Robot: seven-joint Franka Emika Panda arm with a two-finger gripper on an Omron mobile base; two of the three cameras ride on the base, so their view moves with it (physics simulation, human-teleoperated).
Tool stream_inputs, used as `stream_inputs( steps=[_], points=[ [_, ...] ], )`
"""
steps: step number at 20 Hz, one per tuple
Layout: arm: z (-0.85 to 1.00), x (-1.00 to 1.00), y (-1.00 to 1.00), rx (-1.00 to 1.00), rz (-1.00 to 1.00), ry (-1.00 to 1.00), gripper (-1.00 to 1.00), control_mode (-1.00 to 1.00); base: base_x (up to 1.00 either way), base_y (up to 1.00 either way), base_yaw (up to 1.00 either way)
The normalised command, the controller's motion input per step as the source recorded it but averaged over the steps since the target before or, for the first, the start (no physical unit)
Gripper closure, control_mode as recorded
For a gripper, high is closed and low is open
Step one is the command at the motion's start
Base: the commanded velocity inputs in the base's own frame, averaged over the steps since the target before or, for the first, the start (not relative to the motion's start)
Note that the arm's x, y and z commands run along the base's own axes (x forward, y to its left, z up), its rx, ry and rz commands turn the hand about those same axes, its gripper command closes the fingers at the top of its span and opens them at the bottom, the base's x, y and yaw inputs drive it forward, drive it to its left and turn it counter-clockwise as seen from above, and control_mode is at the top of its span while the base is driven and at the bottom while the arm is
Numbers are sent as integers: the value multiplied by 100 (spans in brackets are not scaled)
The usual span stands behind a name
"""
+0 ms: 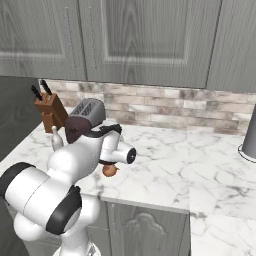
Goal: Place the beer and liquor on the top shelf of the fridge to keep them out of children's reach, and place the onion on lower shelves for easy access.
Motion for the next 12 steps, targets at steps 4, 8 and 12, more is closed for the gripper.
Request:
stream_inputs(
  steps=[4, 8, 12],
  points=[
    [-11, 12, 3, 0, 0, 0, -100, -100, 0, 0, 0],
    [-11, 13, 3, 0, 0, 0, -100, -100, 0, 0, 0],
    [-5, 16, 0, 0, 0, 0, -100, -100, 0, 0, 0]
  ],
)
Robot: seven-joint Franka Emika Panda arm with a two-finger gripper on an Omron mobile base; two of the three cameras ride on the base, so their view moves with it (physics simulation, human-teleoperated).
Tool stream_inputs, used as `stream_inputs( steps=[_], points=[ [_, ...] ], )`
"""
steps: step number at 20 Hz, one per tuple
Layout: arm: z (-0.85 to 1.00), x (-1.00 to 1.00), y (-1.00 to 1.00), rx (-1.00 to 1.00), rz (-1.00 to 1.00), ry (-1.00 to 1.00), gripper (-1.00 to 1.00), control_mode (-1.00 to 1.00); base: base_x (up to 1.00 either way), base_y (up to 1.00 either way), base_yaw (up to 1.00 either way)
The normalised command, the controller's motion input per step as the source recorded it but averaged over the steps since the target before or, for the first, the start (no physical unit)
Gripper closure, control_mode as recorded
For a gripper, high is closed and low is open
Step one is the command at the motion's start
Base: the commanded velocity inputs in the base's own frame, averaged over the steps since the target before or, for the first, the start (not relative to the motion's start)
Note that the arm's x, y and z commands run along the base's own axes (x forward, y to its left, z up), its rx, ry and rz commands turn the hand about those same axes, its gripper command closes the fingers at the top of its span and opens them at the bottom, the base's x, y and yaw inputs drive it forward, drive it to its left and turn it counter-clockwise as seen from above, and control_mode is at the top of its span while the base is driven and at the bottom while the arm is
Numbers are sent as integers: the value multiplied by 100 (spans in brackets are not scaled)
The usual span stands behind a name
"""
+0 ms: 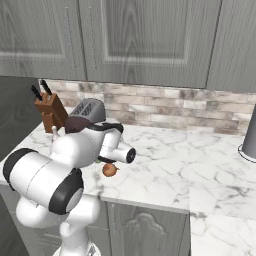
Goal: Place the beer and liquor on the top shelf of the fridge to keep them out of children's reach, and place the onion on lower shelves for easy access.
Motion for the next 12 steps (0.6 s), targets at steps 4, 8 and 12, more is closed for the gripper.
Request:
stream_inputs(
  steps=[4, 8, 12],
  points=[
    [-5, 17, 0, 0, 0, 0, -100, -100, 0, 0, 0],
    [-6, 19, 0, 0, 0, 0, -100, -100, 0, 0, 0],
    [-9, 14, 0, 0, 0, 0, -100, -100, 0, 0, 0]
  ],
)
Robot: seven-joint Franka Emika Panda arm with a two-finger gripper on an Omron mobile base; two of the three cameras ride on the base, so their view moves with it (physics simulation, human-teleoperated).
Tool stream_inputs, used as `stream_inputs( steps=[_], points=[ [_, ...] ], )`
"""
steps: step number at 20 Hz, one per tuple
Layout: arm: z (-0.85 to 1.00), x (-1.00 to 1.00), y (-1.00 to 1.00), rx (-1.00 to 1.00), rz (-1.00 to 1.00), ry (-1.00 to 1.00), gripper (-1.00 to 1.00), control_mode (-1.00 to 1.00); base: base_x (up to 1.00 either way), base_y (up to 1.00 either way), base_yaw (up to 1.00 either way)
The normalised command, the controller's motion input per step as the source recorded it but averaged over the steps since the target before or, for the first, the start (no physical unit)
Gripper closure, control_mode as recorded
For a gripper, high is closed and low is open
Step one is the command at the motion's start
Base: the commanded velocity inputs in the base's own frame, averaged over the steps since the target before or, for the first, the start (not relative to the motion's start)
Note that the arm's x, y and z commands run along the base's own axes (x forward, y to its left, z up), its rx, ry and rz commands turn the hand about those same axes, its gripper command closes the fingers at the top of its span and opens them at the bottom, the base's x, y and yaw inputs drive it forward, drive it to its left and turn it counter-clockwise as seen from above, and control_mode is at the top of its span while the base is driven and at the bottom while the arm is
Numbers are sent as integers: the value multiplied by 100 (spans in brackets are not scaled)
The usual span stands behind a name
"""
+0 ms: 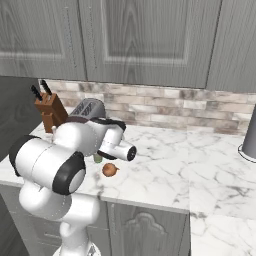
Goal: Place the beer and liquor on the top shelf of the fridge to keep them out of children's reach, and place the onion on lower shelves for easy access.
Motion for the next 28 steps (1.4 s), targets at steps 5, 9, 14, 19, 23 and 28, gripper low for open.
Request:
stream_inputs(
  steps=[5, 9, 14, 19, 23, 28],
  points=[
    [-12, 6, 3, 0, 0, 0, -100, -100, 0, 0, 0],
    [-13, 0, 14, 0, 0, 0, -100, -100, 0, 0, 0],
    [-10, 0, 25, 0, 1, 0, 100, -100, 0, 0, 0],
    [0, 8, 9, 0, 0, 1, 100, -100, 0, 0, 0],
    [0, 0, 0, 0, 0, 0, 100, -100, 0, 0, 0],
    [5, -17, -1, 0, 1, 0, 100, -100, 0, 0, 0]
  ],
)
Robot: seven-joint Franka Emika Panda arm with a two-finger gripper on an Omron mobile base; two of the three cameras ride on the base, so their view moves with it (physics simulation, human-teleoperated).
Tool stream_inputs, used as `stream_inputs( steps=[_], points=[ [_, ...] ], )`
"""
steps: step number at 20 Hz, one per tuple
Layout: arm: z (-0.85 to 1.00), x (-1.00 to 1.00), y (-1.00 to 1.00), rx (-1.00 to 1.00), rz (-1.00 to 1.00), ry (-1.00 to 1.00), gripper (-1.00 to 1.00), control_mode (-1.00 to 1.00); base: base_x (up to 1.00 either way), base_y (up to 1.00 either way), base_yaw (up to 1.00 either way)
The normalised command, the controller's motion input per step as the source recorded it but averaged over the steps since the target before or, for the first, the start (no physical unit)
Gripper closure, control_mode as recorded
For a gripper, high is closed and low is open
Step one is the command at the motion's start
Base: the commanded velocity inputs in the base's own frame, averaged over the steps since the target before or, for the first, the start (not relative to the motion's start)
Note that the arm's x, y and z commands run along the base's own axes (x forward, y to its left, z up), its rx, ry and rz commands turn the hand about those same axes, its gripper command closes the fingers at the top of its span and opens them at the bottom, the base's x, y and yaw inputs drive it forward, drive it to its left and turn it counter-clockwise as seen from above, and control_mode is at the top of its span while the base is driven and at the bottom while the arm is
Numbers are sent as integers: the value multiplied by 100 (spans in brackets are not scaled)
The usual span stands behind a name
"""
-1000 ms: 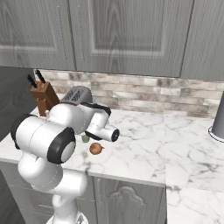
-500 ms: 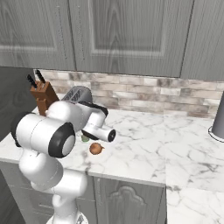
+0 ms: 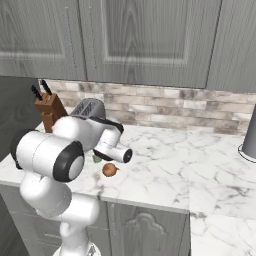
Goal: Place the beer and liquor on the top shelf of the fridge to keep them out of children's reach, and place the onion on lower shelves for easy access.
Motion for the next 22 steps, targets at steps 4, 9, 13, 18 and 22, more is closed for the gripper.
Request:
stream_inputs(
  steps=[4, 9, 13, 18, 22],
  points=[
    [82, -66, -3, 0, 0, 0, 100, -100, 0, 0, 0],
    [100, -63, 0, -2, -5, 11, 100, -100, 0, 0, 0],
    [100, -64, -3, -4, -16, 25, 100, -100, 0, 0, 0],
    [91, -55, -1, -7, -24, 25, 100, -100, 0, 0, 0],
    [58, -56, 0, -9, -28, 10, 100, -100, 0, 0, 0]
  ],
)
